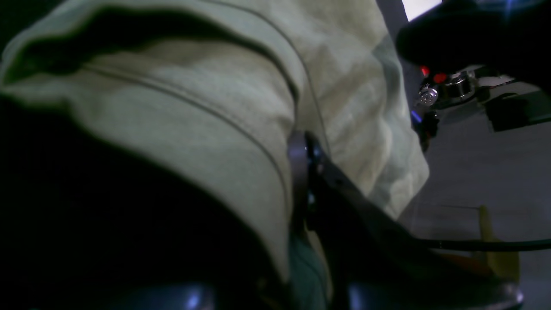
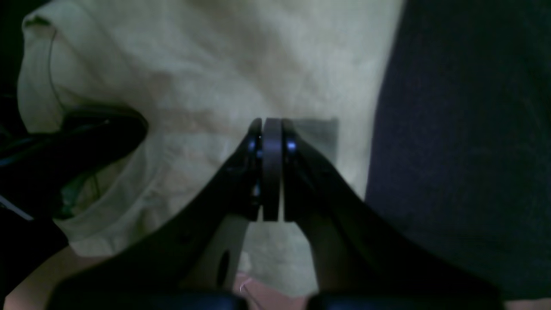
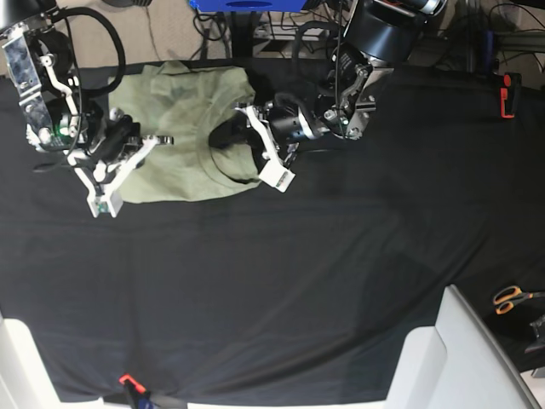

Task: Fold the T-shirt properly
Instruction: 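Pull the grasped shirt edge with the left gripper, rotating the bundle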

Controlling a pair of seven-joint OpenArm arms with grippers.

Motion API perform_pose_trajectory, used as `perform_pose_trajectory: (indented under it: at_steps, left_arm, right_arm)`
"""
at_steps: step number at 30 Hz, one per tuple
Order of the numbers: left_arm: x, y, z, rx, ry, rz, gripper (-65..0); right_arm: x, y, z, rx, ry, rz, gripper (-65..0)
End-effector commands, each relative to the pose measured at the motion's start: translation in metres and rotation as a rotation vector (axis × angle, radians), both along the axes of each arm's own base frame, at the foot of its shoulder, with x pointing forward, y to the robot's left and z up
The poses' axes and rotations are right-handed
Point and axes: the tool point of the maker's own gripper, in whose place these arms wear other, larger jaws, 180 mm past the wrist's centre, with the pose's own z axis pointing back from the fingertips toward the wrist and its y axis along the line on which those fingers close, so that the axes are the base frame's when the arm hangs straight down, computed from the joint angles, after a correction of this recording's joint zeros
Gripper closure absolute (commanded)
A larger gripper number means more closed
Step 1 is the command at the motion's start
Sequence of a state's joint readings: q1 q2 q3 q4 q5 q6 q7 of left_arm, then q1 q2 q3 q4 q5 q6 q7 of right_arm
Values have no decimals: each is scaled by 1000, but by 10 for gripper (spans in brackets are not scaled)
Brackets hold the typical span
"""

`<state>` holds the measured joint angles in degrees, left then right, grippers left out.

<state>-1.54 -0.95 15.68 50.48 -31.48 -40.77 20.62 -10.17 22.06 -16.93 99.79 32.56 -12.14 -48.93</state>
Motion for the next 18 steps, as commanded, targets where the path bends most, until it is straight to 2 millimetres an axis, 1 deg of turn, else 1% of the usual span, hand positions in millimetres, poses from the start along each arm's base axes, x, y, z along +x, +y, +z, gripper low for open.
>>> perform_pose_trajectory:
  at_steps: [1,4,7,9,11,13,15,18]
  left_arm:
    - [-16,-4,-7,29,43,-40,0]
    - [-13,-8,5,53,15,-106,0]
    - [1,-11,30,79,-69,-171,0]
    - [8,-4,40,122,-111,-211,0]
    - [20,1,44,164,-124,-207,0]
    - [27,12,39,213,-116,-217,0]
    - [28,19,34,254,-106,-250,0]
    - [24,30,25,315,-103,-316,0]
  right_arm:
    - [9,-2,9,-2,-41,2,0]
    - [10,-3,9,-2,-41,1,0]
    - [10,-3,9,-2,-41,1,0]
    - [10,-3,10,-2,-43,1,0]
    - [10,-3,10,-2,-43,1,0]
    - [10,-3,9,-3,-42,0,0]
    - [13,-7,11,2,-46,-22,0]
    - [16,-14,13,3,-51,-49,0]
